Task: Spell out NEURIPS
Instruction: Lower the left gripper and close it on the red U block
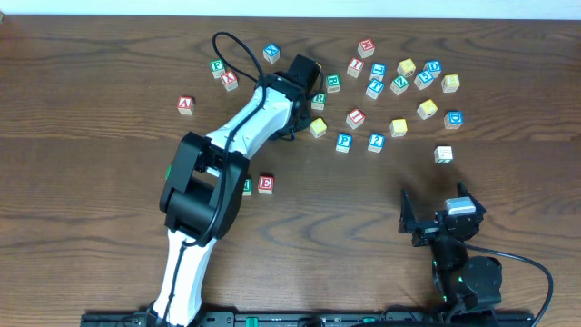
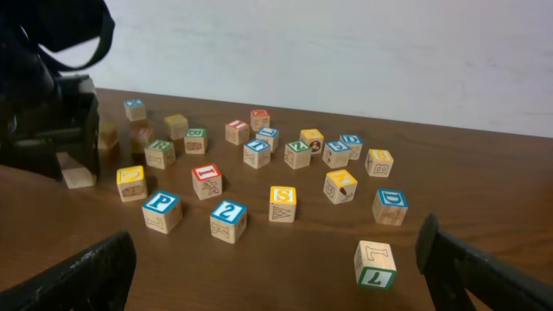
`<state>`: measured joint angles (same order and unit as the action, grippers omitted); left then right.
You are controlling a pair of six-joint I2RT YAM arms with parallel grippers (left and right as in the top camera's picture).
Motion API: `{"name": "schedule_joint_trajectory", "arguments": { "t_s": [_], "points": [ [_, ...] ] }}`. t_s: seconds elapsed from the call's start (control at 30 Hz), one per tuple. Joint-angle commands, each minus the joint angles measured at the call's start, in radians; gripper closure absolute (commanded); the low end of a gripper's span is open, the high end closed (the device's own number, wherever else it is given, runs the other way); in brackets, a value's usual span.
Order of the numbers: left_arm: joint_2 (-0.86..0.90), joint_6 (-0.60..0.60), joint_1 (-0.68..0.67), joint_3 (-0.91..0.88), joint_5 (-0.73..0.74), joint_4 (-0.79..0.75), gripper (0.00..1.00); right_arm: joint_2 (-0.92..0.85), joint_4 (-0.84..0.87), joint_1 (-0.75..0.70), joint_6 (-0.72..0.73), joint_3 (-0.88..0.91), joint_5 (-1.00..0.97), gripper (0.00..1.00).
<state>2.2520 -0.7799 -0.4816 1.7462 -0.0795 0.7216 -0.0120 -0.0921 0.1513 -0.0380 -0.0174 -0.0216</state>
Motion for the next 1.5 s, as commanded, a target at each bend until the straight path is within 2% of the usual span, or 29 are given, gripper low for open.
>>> {"name": "schedule_joint_trajectory", "arguments": {
  "t_s": [0.0,1.47],
  "points": [
    [-0.053,0.02,0.004,0.024,0.001,0.004,0.56,0.005,-0.002,-0.01,-0.012,0.003,-0.002,0.01],
    [-0.036,0.016,0.003,0.023,0.0,0.018,0.56,0.005,-0.002,-0.01,-0.012,0.003,-0.002,0.01]
  ]
}}
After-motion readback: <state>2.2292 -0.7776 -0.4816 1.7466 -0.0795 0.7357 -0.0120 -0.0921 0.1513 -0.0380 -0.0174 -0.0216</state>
